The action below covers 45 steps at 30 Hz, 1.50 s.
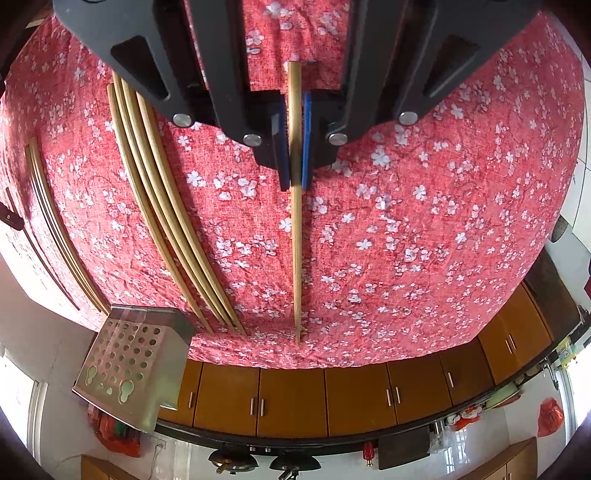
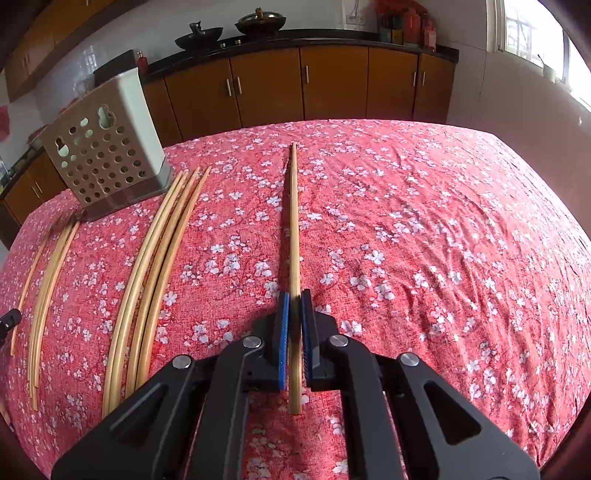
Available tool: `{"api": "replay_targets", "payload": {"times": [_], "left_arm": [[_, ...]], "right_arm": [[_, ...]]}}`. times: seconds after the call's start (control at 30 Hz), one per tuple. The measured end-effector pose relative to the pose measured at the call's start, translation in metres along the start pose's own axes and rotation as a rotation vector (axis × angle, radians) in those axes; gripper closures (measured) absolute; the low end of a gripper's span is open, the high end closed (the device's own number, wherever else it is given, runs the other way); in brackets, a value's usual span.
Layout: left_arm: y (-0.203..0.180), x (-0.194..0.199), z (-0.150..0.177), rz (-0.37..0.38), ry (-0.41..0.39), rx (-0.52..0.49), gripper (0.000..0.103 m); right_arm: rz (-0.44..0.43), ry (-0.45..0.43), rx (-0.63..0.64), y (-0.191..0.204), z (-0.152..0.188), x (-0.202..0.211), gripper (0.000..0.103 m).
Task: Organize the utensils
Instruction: 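Lift both held chopsticks upright over the perforated utensil holder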
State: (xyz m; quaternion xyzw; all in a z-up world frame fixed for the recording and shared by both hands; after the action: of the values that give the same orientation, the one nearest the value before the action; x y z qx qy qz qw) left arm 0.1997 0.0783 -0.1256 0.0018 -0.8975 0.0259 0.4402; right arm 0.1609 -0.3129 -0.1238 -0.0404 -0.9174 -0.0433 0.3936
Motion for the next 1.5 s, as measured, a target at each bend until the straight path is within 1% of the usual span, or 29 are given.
{"api": "replay_targets", "payload": {"times": [0.13, 0.3, 0.5, 0.63, 0.87, 0.93, 1.03, 1.2, 1.3, 1.4, 1.5], "left_arm": [[-0.001, 0.025, -0.011, 0.026, -0.065, -0.014, 0.095], [0.003, 0.062, -0.033, 0.067, -0.168, 0.02, 0.096], [0.006, 0.107, -0.067, 0.121, -0.31, 0.095, 0.096], [0.011, 0.126, -0.088, 0.118, -0.377, 0.125, 0.096], [0.014, 0.134, -0.108, 0.11, -0.402, 0.137, 0.096], [0.012, 0.141, -0.117, 0.122, -0.421, 0.142, 0.096], [0.002, 0.158, -0.135, 0.15, -0.475, 0.145, 0.096], [-0.025, 0.192, -0.17, 0.226, -0.56, 0.124, 0.096], [-0.046, 0.205, -0.186, 0.266, -0.59, 0.097, 0.096], [-0.066, 0.206, -0.195, 0.293, -0.593, 0.068, 0.096], [-0.086, 0.198, -0.199, 0.321, -0.565, 0.041, 0.096]], "right_arm": [[-0.009, -0.115, -0.015, -0.007, -0.016, 0.036, 0.096], [-0.018, -0.228, -0.029, -0.013, -0.034, 0.072, 0.096], [-0.033, -0.327, -0.043, -0.014, -0.058, 0.098, 0.096], [-0.047, -0.358, -0.044, -0.013, -0.069, 0.106, 0.096], [-0.063, -0.387, -0.035, -0.004, -0.089, 0.114, 0.096], [-0.082, -0.418, -0.036, -0.001, -0.1, 0.123, 0.096], [-0.117, -0.488, -0.036, 0.006, -0.123, 0.143, 0.096], [-0.184, -0.621, -0.05, 0.021, -0.158, 0.176, 0.096], [-0.229, -0.688, -0.071, 0.029, -0.176, 0.187, 0.096], [-0.256, -0.725, -0.078, 0.041, -0.187, 0.184, 0.096], [-0.27, -0.728, -0.068, 0.055, -0.194, 0.168, 0.096]]}}
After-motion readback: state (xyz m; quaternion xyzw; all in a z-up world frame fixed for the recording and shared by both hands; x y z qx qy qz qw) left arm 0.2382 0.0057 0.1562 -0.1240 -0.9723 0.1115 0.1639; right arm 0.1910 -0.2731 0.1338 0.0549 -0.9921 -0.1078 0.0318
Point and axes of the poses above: each gripper's, at about its wrist camera, not at the fingertips, and x roughly against the way its jaws point, y to its left, z to its underside, the point moved 3 cm from there along -x, roughly the way its jaws point, and after that the axes turned 5 degrees about x, right-handed, at the moved point
